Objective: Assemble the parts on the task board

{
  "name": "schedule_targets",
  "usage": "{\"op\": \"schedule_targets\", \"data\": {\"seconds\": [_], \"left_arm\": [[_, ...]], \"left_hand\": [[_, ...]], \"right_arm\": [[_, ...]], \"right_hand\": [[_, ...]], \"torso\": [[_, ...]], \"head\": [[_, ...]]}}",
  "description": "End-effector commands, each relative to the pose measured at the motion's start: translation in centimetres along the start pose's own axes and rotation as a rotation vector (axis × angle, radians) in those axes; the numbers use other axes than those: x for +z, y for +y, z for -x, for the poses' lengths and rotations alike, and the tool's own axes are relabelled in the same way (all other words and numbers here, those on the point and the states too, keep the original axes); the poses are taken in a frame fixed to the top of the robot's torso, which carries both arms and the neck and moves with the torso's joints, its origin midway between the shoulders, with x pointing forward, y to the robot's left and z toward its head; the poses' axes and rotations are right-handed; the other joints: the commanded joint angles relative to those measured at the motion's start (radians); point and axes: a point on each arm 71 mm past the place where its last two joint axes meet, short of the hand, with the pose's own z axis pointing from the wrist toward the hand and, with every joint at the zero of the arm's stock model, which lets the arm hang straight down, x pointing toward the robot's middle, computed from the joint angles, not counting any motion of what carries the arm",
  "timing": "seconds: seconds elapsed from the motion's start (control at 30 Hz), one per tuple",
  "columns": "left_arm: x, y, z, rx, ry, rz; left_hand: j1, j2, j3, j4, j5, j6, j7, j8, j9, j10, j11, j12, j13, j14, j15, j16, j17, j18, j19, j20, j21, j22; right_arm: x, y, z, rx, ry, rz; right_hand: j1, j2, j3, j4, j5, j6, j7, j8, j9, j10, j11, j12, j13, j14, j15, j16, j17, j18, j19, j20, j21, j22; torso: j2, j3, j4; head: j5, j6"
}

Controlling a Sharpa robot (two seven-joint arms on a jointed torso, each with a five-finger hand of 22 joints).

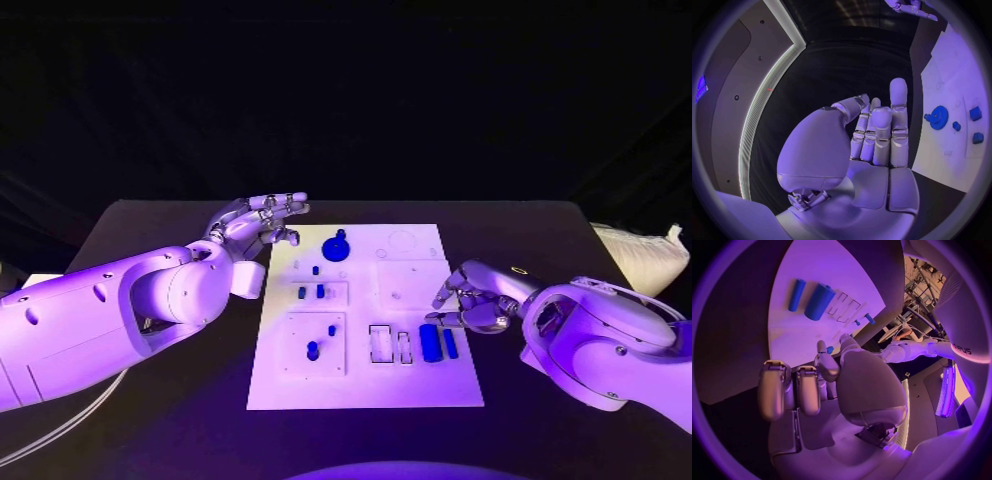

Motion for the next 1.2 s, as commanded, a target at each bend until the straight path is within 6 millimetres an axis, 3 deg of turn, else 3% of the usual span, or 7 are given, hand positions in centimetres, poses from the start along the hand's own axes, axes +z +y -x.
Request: {"op": "schedule_targets", "data": {"seconds": [0.03, 0.23, 0.67, 1.2], "left_arm": [[0.0, 0.0, -0.3, -0.01, 0.02, -0.002], [-0.1, 0.0, -0.3, -0.011, 0.022, 0.0], [-0.2, 0.1, -0.2, -0.01, 0.021, 0.002], [-0.2, 0.1, -0.1, -0.01, 0.021, 0.004]], "left_hand": [[-0.002, 0.009, -0.007, 0.001, -0.005, -0.008, 0.002, 0.002, -0.001, -0.007, 0.0, 0.006, -0.001, -0.005, 0.002, 0.0, -0.001, 0.01, -0.01, 0.0, -0.005, -0.002], [-0.002, 0.009, -0.007, 0.001, -0.005, -0.008, 0.002, 0.002, -0.001, -0.007, 0.0, 0.006, -0.001, -0.005, 0.002, 0.0, -0.001, 0.01, -0.01, 0.0, -0.005, -0.002], [-0.002, 0.009, -0.007, 0.001, -0.005, -0.008, 0.002, 0.002, -0.001, -0.007, 0.0, 0.006, -0.001, -0.005, 0.002, 0.0, -0.001, 0.01, -0.01, 0.0, -0.005, -0.002], [-0.003, 0.009, -0.008, 0.001, -0.006, -0.008, 0.002, 0.003, -0.001, -0.008, 0.0, 0.008, -0.001, -0.006, 0.002, 0.001, -0.001, 0.01, -0.01, 0.0, -0.005, -0.002]], "right_arm": [[-0.6, -1.0, -0.7, 0.013, 0.035, -0.127], [-0.9, -1.5, -1.6, -0.032, 0.061, -0.149], [-0.2, -0.8, -2.8, -0.055, 0.062, -0.123], [1.3, -0.6, -4.9, -0.101, 0.123, -0.118]], "right_hand": [[-0.009, 0.01, -0.022, 0.003, 0.013, -0.01, 0.002, 0.007, 0.008, 0.001, 0.002, 0.1, 0.146, 0.083, 0.0, 0.007, 0.138, -0.01, 0.016, -0.005, 0.006, 0.008], [-0.022, 0.025, -0.054, 0.003, 0.027, -0.021, 0.003, 0.018, 0.022, 0.0, 0.003, 0.132, 0.193, 0.084, 0.001, 0.011, 0.144, -0.011, 0.017, -0.002, 0.01, 0.014], [-0.03, 0.035, -0.085, 0.003, 0.038, -0.029, 0.003, 0.028, 0.036, 0.017, 0.003, 0.183, 0.257, 0.087, 0.002, 0.022, 0.161, -0.015, 0.021, -0.001, 0.021, 0.031], [-0.028, 0.037, -0.1, 0.002, 0.023, -0.035, 0.004, 0.032, 0.042, 0.017, 0.005, 0.189, 0.268, 0.087, 0.003, 0.026, 0.168, -0.015, 0.022, 0.0, 0.024, 0.036]], "torso": [[-0.003, -0.0022, -0.009], [-0.004, -0.0023, -0.0062], [-0.003, -0.0028, -0.0055], [-0.002, -0.0005, -0.0005]], "head": [[-0.005, -0.002], [-0.011, -0.003], [-0.005, -0.005], [0.002, -0.009]]}}
